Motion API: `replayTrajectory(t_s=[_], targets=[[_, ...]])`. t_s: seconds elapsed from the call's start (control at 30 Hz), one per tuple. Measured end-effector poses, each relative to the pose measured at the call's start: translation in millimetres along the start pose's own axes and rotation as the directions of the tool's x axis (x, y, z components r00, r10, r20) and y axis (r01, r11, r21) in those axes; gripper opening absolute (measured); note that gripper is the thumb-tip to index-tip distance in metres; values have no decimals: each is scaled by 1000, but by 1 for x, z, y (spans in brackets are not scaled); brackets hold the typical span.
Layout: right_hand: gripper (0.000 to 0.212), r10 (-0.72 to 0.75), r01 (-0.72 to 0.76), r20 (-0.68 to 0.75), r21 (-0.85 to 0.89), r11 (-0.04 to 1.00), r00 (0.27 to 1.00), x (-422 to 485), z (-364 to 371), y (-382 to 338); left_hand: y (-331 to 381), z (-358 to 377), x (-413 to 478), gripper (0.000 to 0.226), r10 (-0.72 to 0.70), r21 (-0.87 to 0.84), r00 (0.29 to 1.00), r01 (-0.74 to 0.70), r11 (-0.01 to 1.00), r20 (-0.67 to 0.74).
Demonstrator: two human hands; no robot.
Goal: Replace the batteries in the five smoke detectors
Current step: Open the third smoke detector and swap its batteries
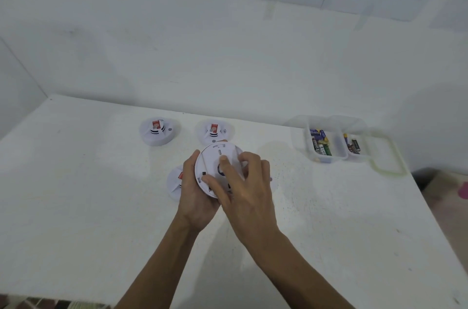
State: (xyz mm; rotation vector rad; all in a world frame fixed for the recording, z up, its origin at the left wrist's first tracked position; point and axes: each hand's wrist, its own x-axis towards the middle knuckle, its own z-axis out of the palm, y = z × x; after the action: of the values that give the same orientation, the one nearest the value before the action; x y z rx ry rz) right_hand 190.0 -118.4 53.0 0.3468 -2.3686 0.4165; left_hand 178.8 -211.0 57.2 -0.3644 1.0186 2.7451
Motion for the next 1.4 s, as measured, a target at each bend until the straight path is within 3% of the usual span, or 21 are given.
replayTrajectory(t_s=[0.13,0.43,0.57,0.7,0.83,1.03,1.17,1.3,1.4], targets=[[44,-2,2,-16,-2,1000,1000,0,2,-1,1,-7,5,51,-26,1,999,26,1000,-23],[44,202,-204,44,38,978,978,11,-7,-19,-3,-5,7,43,109,135,994,-111,985,22],[41,221,-226,84,64,972,972,15,-14,-21,-2,-5,6,50,94,126,995,-96,987,20],[42,32,-101,271,246,964,962,15,-32,-1,11,-8,4,55,24,95,998,-30,995,63],[41,-207,7,423,427,904,882,25,-47,33,14,-8,4,60,3,51,991,-10,999,135],[41,-278,44,491,435,899,826,35,-54,48,13,-1,0,58,21,26,981,-26,999,194],[39,-219,-13,491,427,904,843,32,-57,40,9,-4,-2,59,30,29,978,-37,999,207],[33,-24,-100,394,291,952,919,23,-58,12,5,0,-3,53,54,79,978,-71,994,204],[40,130,-212,356,201,956,925,23,-60,-7,0,-1,-3,58,81,121,985,-100,988,155]])
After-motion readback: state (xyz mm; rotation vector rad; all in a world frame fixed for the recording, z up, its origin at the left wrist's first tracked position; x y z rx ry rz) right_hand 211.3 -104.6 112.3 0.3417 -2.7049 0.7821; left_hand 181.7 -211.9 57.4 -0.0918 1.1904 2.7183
